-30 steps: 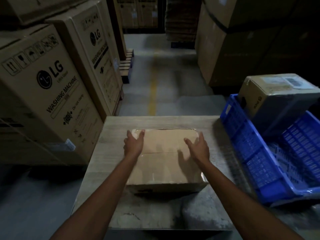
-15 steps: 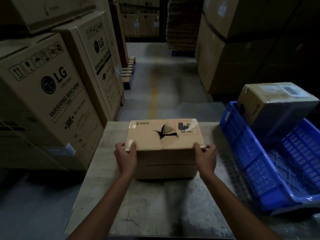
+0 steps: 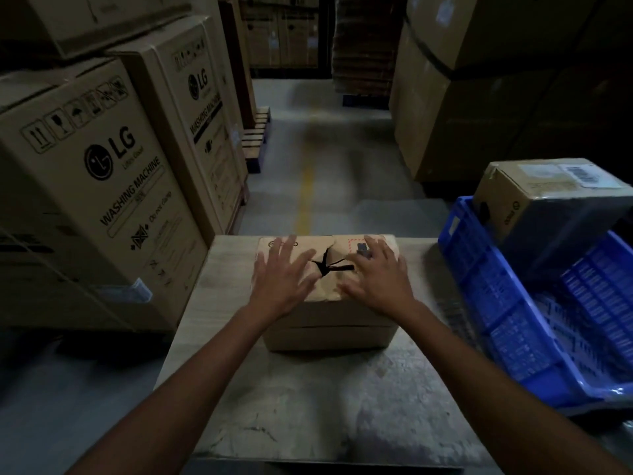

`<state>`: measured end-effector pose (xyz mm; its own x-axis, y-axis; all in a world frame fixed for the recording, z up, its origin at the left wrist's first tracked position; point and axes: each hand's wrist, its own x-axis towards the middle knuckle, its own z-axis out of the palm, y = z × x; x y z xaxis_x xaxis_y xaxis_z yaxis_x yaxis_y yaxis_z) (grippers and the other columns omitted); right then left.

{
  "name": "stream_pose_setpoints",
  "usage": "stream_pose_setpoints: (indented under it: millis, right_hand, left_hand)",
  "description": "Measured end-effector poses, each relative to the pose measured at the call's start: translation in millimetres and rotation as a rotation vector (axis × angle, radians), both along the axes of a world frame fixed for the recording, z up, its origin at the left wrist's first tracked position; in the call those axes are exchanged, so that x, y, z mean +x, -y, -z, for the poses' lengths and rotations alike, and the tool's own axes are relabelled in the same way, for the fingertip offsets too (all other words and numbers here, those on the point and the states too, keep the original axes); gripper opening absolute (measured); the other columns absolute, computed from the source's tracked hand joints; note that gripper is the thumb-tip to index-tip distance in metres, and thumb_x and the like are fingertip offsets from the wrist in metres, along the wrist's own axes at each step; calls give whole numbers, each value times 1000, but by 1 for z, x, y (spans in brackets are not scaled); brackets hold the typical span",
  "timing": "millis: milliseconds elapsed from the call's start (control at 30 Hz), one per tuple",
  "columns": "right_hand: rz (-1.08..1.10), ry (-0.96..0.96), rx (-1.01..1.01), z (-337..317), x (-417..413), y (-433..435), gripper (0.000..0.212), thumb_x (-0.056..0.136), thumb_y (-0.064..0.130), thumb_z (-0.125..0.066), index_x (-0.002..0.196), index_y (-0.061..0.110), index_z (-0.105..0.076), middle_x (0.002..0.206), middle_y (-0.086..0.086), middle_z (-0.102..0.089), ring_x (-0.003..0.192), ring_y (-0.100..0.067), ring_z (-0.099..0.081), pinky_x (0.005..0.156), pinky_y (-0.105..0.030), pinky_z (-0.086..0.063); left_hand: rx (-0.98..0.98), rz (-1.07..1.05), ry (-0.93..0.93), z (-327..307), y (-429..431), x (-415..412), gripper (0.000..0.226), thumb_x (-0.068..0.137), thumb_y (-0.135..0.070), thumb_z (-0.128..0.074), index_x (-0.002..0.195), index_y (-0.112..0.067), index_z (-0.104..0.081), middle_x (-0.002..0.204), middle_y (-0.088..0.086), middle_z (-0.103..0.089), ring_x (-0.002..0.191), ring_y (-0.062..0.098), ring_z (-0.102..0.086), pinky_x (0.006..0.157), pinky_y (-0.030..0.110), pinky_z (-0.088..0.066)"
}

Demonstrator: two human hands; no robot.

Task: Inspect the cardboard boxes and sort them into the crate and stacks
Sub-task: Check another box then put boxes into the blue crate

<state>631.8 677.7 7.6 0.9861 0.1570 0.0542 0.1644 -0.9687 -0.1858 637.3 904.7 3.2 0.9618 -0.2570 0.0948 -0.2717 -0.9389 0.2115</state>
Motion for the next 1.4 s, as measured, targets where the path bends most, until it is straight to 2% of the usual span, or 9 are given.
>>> stream_pose_setpoints:
  millis: [67,200,433,667,867,1000,1133,1267,1400]
  right_hand:
    - [1,-173,-84,9,4,-5,57,94,75,-31,146,53,-40,170,-5,5,155,-35,10,117,-68,1]
    - [23,-296,-128,4,5,-11,59,94,77,-25,144,52,-45,169,-6,14,152,-40,19,115,-72,9]
    - [-38,-340,6,-24,21,-27,67,89,62,-56,151,44,-37,170,-10,5,154,-41,9,115,-73,-5]
    - [-86,-266,-171,6,24,-31,76,94,72,-33,160,44,-6,169,-10,16,152,-44,16,116,-72,6]
    - [63,-88,-4,-12,36,-10,74,94,63,-47,157,35,-21,161,-12,-29,146,-34,-27,110,-61,-27]
    - [190,-205,-4,7,32,6,73,96,73,-29,159,42,-9,169,-9,9,155,-34,8,114,-72,-8]
    - [283,-200,79,6,26,2,82,91,79,-35,159,41,-10,168,-15,15,151,-51,5,114,-71,-16]
    - [457,-101,256,8,8,5,91,89,80,-39,160,31,-9,165,-19,-13,137,-49,-39,101,-57,-45]
    - [603,4,458,11,-9,9,88,89,76,-43,156,23,-19,128,-16,-59,111,-38,-62,88,-48,-53]
  left_hand:
    - [102,-3,-132,7,5,0,54,98,-66,-25,148,-48,-33,168,1,4,153,32,8,116,65,0]
    - [141,-21,-280,1,10,6,53,97,-70,-21,145,-51,-34,167,0,14,152,33,16,113,70,6]
    - [-61,-77,-81,-16,25,27,58,94,-65,-42,145,-38,-36,167,7,-6,153,32,-4,116,69,-11]
    - [100,-99,-178,14,27,31,67,96,-65,-33,156,-44,-10,167,6,9,153,32,10,115,68,3]
    - [77,-225,-1,-4,21,41,66,96,-68,-25,153,-33,-25,152,13,-37,139,35,-32,107,60,-29]
    - [78,-328,-111,10,18,41,76,93,-74,-26,157,-34,-18,164,10,-15,151,39,-9,111,70,-17]
    - [-10,-418,-92,6,18,33,85,88,-80,-33,156,-33,-15,164,18,-8,147,50,-12,110,68,-25]
    - [-87,-503,-35,4,14,14,88,86,-81,-35,157,-33,-12,164,17,0,129,48,-38,94,56,-44]
    - [-195,-531,6,2,7,-7,80,91,-74,-37,156,-29,-22,163,15,-6,125,47,-43,93,54,-47]
